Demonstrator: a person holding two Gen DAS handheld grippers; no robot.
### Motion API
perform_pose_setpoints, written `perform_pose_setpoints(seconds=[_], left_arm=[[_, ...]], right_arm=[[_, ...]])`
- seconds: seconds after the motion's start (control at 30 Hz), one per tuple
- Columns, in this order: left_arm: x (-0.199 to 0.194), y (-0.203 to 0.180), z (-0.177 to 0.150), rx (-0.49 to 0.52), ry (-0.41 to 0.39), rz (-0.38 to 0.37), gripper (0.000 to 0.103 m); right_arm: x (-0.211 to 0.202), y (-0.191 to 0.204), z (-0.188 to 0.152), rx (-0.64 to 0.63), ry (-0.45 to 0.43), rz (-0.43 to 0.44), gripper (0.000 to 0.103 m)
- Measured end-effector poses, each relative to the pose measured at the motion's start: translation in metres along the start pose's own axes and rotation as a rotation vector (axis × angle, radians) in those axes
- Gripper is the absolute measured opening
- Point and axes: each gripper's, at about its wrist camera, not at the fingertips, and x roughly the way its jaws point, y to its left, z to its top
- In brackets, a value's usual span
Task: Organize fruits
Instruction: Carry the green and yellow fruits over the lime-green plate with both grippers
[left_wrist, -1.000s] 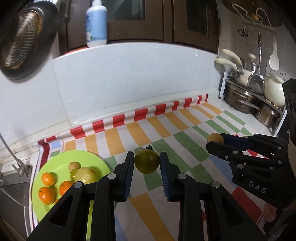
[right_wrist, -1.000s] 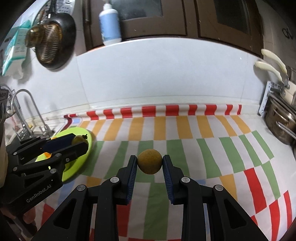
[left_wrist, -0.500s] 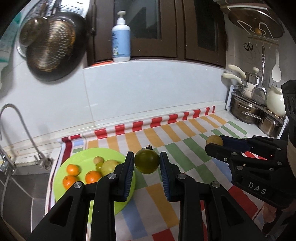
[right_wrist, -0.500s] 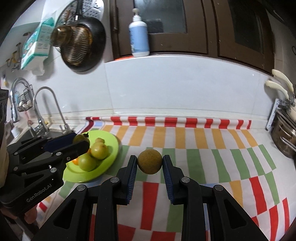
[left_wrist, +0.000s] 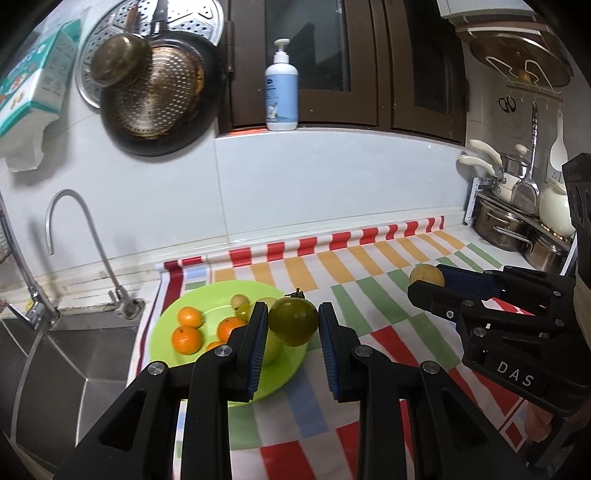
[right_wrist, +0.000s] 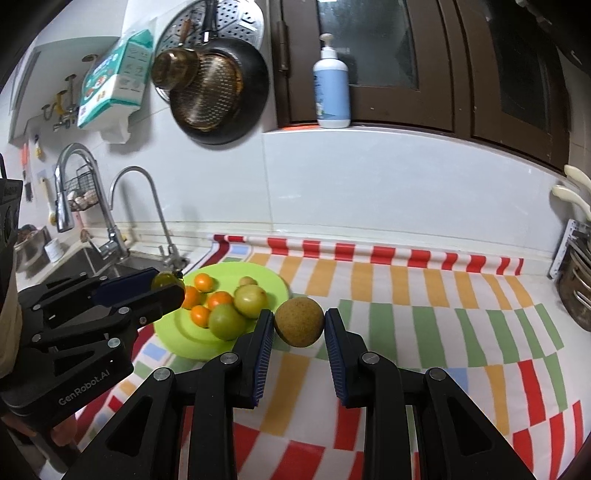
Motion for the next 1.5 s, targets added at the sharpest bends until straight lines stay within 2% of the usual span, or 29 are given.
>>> perform_pose_setpoints(seconds=[0.37,0.73,0.97,1.43,1.47,1.5], left_arm=[[-0.013,0.041,-0.013,-0.024,0.012,0.071,0.028],[-0.003,0.076,-0.026,-0.050,0.040,0.118,0.028],[0.019,0.095,-0.032,-0.073,0.074,0.119,0.028],[0.079,0.117,-0.045,-0.076,0.182,0.069,0.029],[0.082,0.118,-0.045,-0.076,0.184,0.070,0.030],[0.084,0.118,-0.044,-0.075,0.188,0.077,0.036]], right_arm=[[0.011,0.040,0.006,-0.039,-0.005,0.069,0.030],[0.042,0.080,0.008,-0.106,0.020,0.173,0.030],[0.076,0.096,0.004,-0.124,0.084,0.250,0.030],[0.133,0.100,-0.002,-0.138,0.182,0.270,0.030],[0.136,0.100,-0.001,-0.138,0.184,0.271,0.030],[0.138,0.099,-0.001,-0.136,0.186,0.273,0.030]])
